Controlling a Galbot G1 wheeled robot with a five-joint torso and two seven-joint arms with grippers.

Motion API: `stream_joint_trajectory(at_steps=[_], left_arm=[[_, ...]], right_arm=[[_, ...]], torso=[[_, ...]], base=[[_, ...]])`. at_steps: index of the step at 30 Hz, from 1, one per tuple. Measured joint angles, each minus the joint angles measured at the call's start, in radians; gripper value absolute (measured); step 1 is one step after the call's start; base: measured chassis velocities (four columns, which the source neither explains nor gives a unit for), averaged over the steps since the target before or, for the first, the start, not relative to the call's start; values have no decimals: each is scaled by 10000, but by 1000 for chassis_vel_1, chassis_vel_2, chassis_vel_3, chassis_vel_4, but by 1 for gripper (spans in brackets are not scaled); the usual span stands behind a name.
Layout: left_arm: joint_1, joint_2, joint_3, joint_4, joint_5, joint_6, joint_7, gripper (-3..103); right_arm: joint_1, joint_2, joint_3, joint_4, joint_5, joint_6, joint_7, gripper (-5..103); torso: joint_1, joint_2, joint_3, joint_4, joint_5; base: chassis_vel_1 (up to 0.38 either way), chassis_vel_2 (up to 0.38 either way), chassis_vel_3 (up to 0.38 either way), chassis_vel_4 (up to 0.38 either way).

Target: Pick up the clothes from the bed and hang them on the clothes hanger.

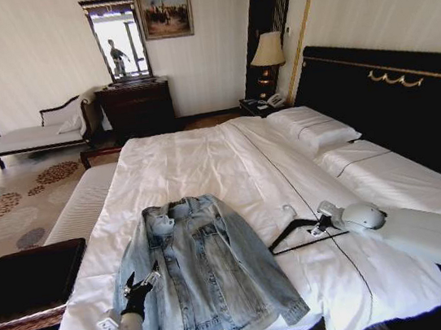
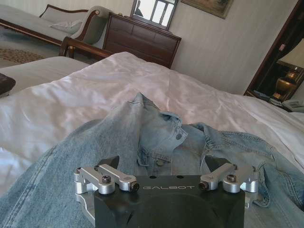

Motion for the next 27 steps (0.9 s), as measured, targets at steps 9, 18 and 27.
stream_joint_trajectory(at_steps=[9,18,27], left_arm=[[-202,-92,246,187,20,6,-11,100],[-293,-144,453,187,162,69,-58,100],[-263,-215,560,146,223,97,-69,100]], right_arm=[[913,397,-1219,-652,-349,49,-539,100],[1103,1172,-1661,-1600,-606,273,-704,100],[1927,1874,-2577,-2642,-656,506,-1064,100]], torso=[[1,0,1,1,0],[0,0,0,1,0],[1,0,1,4,0]], base=[[0,0,0,0],[0,0,0,0],[0,0,0,0]])
